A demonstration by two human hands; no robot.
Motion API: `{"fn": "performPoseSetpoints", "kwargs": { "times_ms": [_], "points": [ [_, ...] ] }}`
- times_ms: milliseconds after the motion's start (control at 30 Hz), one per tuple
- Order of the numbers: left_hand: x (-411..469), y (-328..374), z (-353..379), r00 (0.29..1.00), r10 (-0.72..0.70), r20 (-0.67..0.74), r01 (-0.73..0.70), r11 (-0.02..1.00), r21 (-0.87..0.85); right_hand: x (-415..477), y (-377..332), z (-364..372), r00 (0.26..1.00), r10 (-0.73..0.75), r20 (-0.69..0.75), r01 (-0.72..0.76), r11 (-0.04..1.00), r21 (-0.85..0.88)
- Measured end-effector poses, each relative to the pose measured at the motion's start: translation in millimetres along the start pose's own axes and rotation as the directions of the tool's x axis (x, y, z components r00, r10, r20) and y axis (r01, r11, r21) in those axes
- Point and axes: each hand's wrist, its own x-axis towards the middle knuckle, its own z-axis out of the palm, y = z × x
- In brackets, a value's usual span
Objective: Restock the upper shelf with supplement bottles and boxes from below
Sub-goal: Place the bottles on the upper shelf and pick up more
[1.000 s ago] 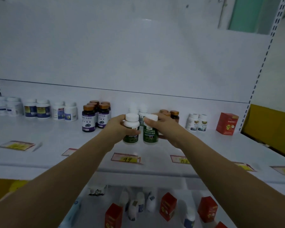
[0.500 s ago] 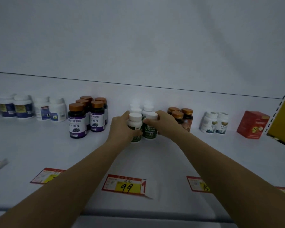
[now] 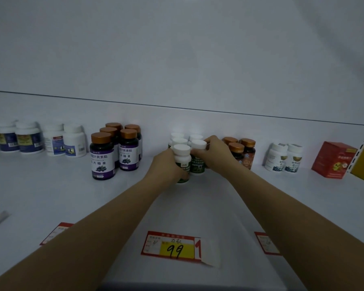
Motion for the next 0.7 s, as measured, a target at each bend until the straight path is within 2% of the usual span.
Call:
{"fn": "performPoseSetpoints", "kwargs": {
  "times_ms": [167,300,433,567,700],
  "points": [
    [-1.1,0.0,0.4,1.000,-0.024,0.013,0.024,0.999,-0.024,1.8,-5.9,1.3,0.999,0.035,0.023,-0.033,0.995,-0.095],
    [-4.0,4.7,-5.5,0.997,-0.044,0.062,0.039,0.996,0.078,-7.2,-18.0,-8.1,0.997,0.049,0.052,-0.036,0.970,-0.240],
    [-7.9,2.4,-17.0,0.986,-0.034,0.161,-0.008,0.968,0.251,-29.9,-28.9,-26.2,0.998,0.030,0.061,0.008,0.842,-0.540],
    [-22.8,2.3,-24.9,0.963,-0.079,0.259,-0.039,0.906,0.421,-55.7,-31.8,-36.4,0.985,0.093,0.146,0.028,0.748,-0.663],
    [-48.6,10.6,-33.3,0.972,-0.056,0.230,-0.068,0.866,0.495,-86.3,-32.9,-50.0,0.967,0.102,0.234,0.099,0.695,-0.712]
  ]
}}
